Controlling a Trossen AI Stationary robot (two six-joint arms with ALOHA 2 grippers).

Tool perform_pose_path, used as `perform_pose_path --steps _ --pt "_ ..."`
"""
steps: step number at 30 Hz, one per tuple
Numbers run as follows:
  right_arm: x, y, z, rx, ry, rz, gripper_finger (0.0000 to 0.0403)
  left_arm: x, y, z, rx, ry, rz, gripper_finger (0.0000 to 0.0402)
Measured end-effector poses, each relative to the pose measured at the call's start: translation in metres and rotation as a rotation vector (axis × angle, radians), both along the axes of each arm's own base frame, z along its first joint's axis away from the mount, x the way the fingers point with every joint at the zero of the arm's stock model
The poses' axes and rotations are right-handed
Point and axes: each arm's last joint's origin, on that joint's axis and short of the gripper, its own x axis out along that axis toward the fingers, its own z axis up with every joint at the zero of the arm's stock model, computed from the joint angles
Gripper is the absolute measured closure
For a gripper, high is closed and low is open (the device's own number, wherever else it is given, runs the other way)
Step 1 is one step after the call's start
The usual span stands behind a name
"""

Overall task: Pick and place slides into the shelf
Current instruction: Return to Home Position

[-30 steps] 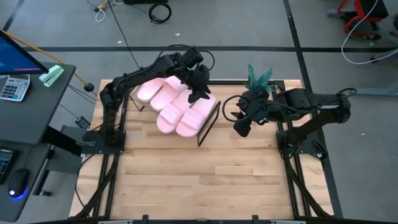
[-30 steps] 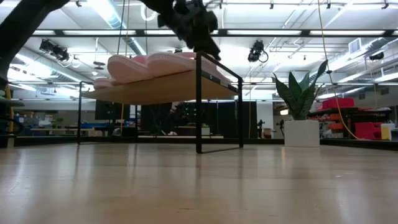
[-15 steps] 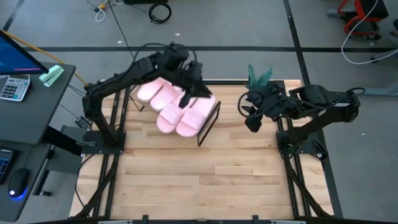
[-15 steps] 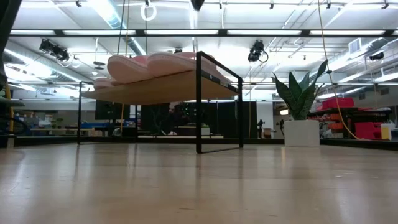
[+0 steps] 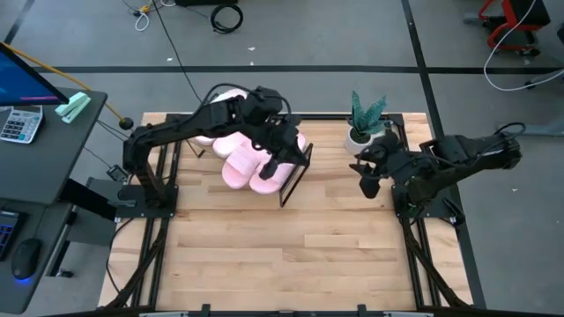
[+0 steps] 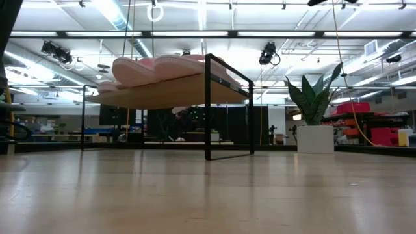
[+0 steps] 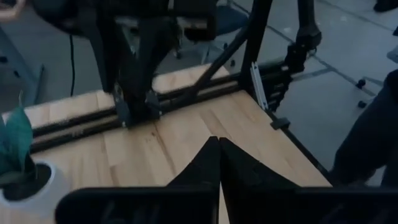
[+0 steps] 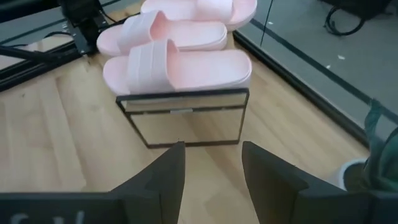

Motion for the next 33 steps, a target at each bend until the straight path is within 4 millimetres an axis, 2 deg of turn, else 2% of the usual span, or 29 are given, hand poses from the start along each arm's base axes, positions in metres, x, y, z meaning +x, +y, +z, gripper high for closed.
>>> perform_pose_path --steps 3,9,16,23,25,29,31,33 --pt "-0.007 0.001 -0.004 0.011 -0.01 0.008 0.0239 0.007 -0.006 0.001 -0.017 -0.042 -0.012 0.0391" --pt "-0.019 -0.002 -0.001 -0.001 -0.034 0.026 0.0239 0.033 -0.017 0.006 -0.099 -0.208 -0.001 0.0395" --pt "-0.025 -0.004 0.003 -0.03 -0.043 0.068 0.0239 0.062 -0.034 -0.027 -0.099 -0.126 0.184 0.0396" --pt "-0.029 -0.003 0.004 -0.021 -0.027 0.153 0.0239 0.067 -0.043 -0.032 -0.092 -0.105 0.315 0.0398" --pt "-0.03 -0.003 0.005 -0.015 -0.029 0.168 0.0239 0.07 -0.042 -0.039 -0.112 -0.117 0.347 0.0396" --pt "-0.038 -0.005 0.007 -0.01 -0.044 0.175 0.0239 0.074 -0.043 -0.068 -0.188 -0.117 0.431 0.0397" --pt "-0.042 -0.006 0.009 -0.007 -0.057 0.174 0.0239 0.07 -0.045 -0.077 -0.197 -0.099 0.499 0.0398" --pt "-0.045 -0.007 0.01 -0.005 -0.067 0.174 0.0239 0.059 -0.048 -0.078 -0.186 -0.092 0.567 0.0396"
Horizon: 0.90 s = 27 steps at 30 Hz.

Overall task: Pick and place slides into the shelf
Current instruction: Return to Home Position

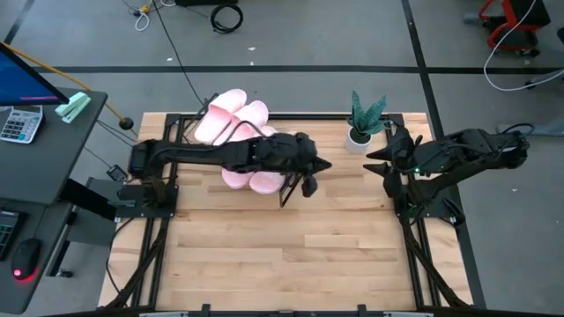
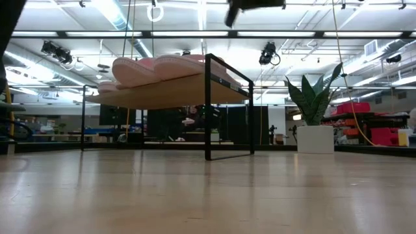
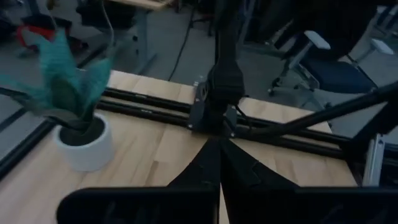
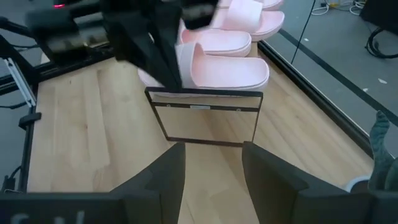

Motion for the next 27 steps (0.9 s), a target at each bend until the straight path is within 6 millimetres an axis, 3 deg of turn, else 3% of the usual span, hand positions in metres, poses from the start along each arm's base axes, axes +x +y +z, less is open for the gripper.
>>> perform_pose_path --steps 4,11,21,27 --pt "-0.002 -0.001 0.001 -0.009 -0.008 0.012 0.024 -0.033 -0.005 0.009 0.024 -0.003 0.028 0.0397" --pt "-0.001 0.001 0.002 -0.025 0.001 0.077 0.027 -0.104 -0.003 -0.006 0.015 -0.004 0.092 0.0397" --pt "-0.003 -0.001 0.003 0.038 -0.042 -0.034 0.0391 -0.223 0.01 -0.034 0.009 -0.132 0.15 0.0399" --pt "-0.003 -0.003 0.003 0.073 -0.086 -0.154 0.0391 -0.28 0.01 -0.042 0.019 -0.256 0.14 0.0399"
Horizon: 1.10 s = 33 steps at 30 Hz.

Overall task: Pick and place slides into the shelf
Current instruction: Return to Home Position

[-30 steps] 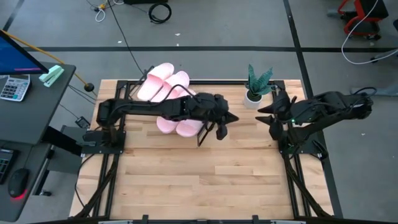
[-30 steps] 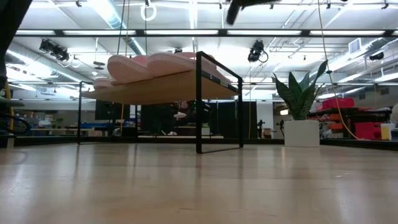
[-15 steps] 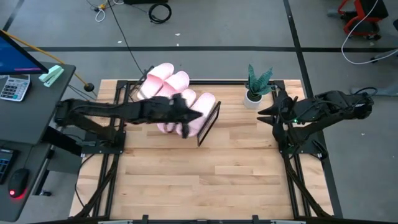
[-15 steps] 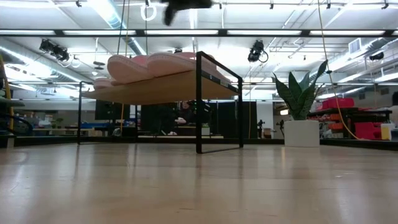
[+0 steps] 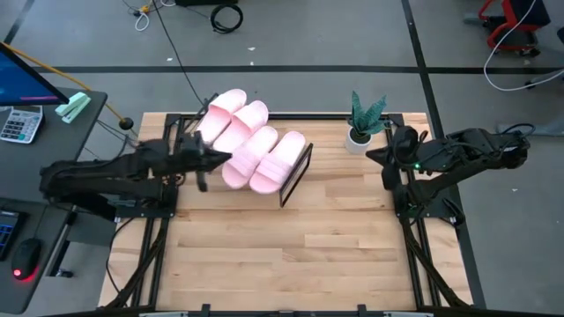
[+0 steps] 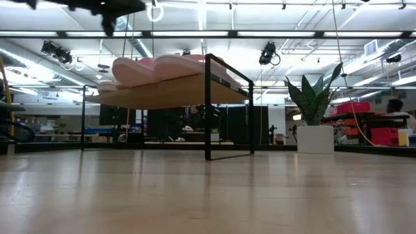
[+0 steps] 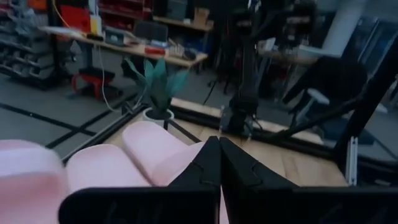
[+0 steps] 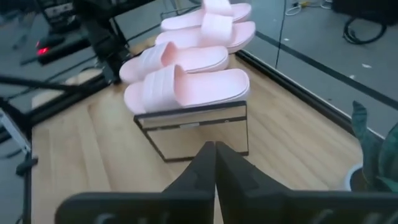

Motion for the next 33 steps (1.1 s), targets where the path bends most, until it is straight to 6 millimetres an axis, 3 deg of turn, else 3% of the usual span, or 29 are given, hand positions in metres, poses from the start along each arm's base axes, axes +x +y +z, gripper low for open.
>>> perform_pose_path --steps 4,8,20,33 --pt "0.0 -0.001 0.0 0.043 -0.027 -0.053 0.0397 -0.026 -0.002 -0.015 -0.028 -0.057 0.013 0.04" --pt "0.0 -0.001 0.0 0.076 -0.04 -0.083 0.0398 -0.04 -0.004 -0.034 -0.074 -0.09 0.006 0.04" --pt "0.005 0.001 -0.004 0.131 -0.032 -0.133 0.04 -0.047 -0.013 -0.072 -0.095 -0.065 0.027 0.0401" --pt "0.005 0.001 -0.004 0.141 -0.03 -0.129 0.0401 -0.068 -0.014 -0.08 -0.068 -0.157 0.025 0.0401"
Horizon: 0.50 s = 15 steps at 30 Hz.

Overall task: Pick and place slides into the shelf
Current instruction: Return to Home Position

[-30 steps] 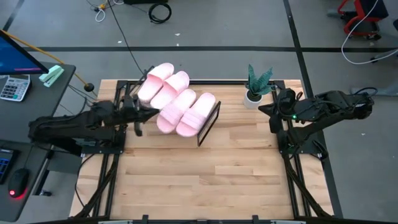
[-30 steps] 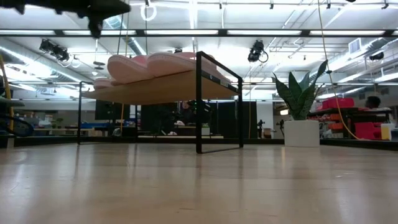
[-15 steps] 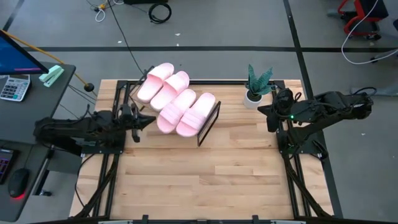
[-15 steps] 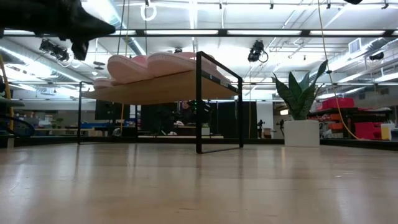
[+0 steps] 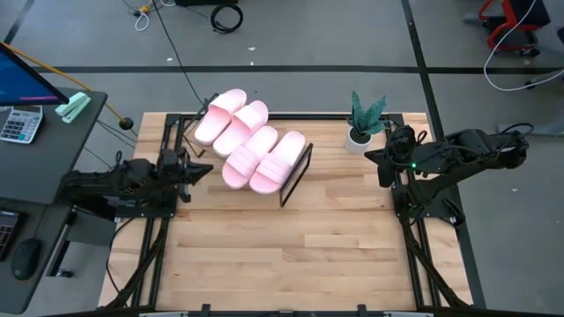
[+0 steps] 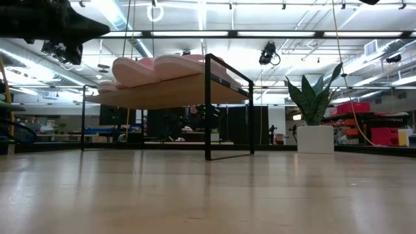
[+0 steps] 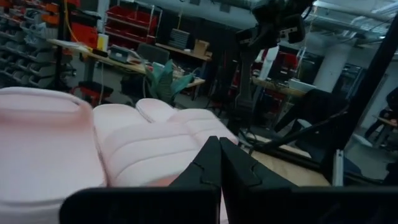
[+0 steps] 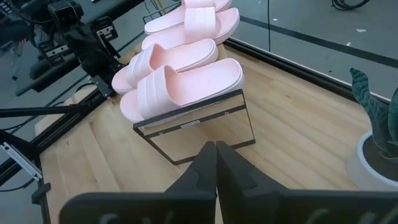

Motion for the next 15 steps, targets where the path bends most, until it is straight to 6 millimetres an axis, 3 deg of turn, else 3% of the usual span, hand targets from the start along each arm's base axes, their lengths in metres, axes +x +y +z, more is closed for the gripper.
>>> perform_pose_path --steps 7,15 --pt "0.0 0.0 0.0 0.019 -0.008 -0.013 0.0401 -0.012 0.002 -0.005 -0.007 0.016 0.036 0.0402" --pt "0.001 0.0 0.0 0.023 -0.006 -0.016 0.0402 -0.007 0.001 -0.013 -0.018 0.012 0.018 0.0402"
